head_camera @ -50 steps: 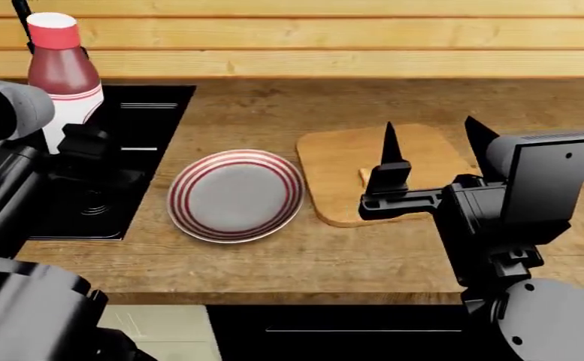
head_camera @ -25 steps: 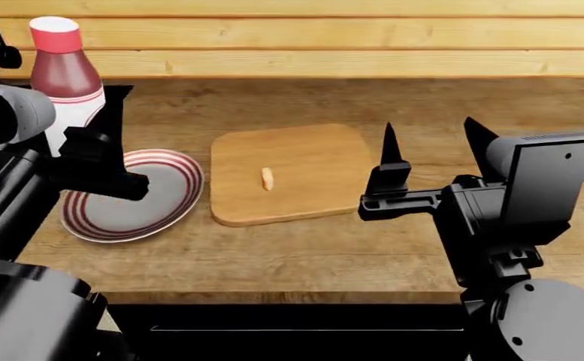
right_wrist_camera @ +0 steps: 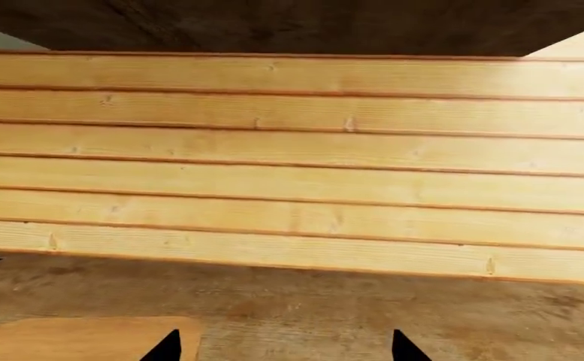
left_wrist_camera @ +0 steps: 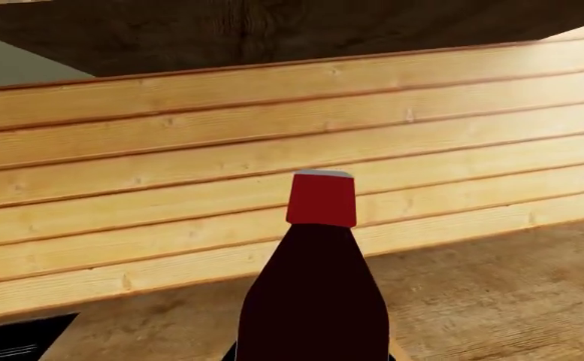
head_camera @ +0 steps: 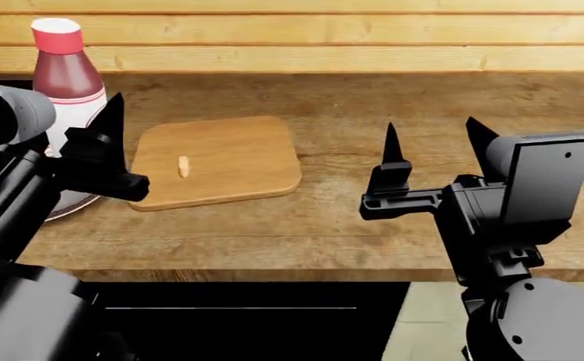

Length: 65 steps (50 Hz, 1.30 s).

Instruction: Pick the sushi from the plate and place it on the cutting board. Then pick the condiment bottle from the cabinet and place it next to the cutting board.

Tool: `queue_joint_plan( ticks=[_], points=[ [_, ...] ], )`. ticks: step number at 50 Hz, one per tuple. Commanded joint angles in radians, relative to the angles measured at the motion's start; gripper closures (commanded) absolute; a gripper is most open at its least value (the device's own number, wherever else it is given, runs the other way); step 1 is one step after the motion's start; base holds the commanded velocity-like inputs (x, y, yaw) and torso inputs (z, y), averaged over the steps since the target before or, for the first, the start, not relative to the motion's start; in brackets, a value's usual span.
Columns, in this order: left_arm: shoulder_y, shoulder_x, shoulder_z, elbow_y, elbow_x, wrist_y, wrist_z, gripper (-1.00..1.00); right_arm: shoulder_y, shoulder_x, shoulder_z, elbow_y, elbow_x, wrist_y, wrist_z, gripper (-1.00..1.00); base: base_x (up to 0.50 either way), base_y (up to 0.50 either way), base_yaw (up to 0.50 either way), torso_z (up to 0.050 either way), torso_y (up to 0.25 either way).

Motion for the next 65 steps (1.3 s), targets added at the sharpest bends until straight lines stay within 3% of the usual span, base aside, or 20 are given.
queue_joint_plan(
  ticks=[1,11,25,26,27,28,30,41,42,43,65],
  points=[
    [-0.007,0.0,-0.005,0.001,0.001,-0.004,0.0,1.0,0.011,-0.001,-0.013,0.002,0.0,0.02,0.007,-1.0,-0.5,0.01,0.0,0.0,0.0],
    [-0.005,0.0,-0.012,0.0,-0.01,-0.004,0.0,1.0,0.008,-0.002,-0.012,0.004,-0.007,0.017,0.016,-1.0,-0.49,0.08,0.0,0.0,0.0],
    [-0.066,0.0,-0.037,-0.111,-0.087,-0.004,0.0,1.0,-0.031,0.039,0.018,-0.001,0.041,0.025,0.082,-1.0,0.0,0.0,0.0,0.0,0.0],
    [0.064,0.0,-0.028,0.018,-0.237,-0.004,-0.15,1.0,-0.034,0.05,0.023,-0.005,0.053,0.03,0.094,-1.0,0.0,0.0,0.0,0.0,0.0],
    [-0.086,-0.15,0.122,-0.124,-0.387,0.146,-0.3,1.0,-0.033,0.064,0.029,-0.009,0.068,0.038,0.103,-1.0,0.0,0.0,0.0,0.0,0.0],
    [-0.157,-0.3,0.271,-0.14,-0.537,0.296,-0.45,1.0,-0.027,0.078,0.034,-0.013,0.085,0.049,0.112,-1.0,0.0,0.0,0.0,0.0,0.0],
    [-0.212,-0.593,0.294,-0.146,-0.837,0.591,-0.75,1.0,-0.015,0.105,0.046,-0.018,0.118,0.065,0.128,-1.0,0.0,0.0,0.0,0.0,0.0],
    [-0.122,-0.515,0.37,-0.185,-2.487,0.648,-2.4,1.0,0.012,0.177,0.09,-0.025,0.22,0.091,0.168,-1.0,0.0,0.0,0.0,0.0,0.0],
    [-0.109,-0.512,0.377,-0.192,-2.637,0.659,-2.487,1.0,0.015,0.18,0.091,-0.024,0.226,0.093,0.17,-1.0,0.0,0.0,0.0,0.0,0.0],
    [-0.098,-0.511,0.383,-0.198,-2.787,0.669,-2.471,1.0,0.018,0.182,0.092,-0.024,0.232,0.095,0.172,-1.0,0.0,0.0,0.0,0.0,0.0],
    [0.005,-0.416,0.497,-0.404,-2.482,0.874,-2.227,1.0,0.049,0.199,0.097,-0.024,0.262,0.116,0.186,-1.0,0.0,0.0,0.0,0.0,0.0]
  ],
)
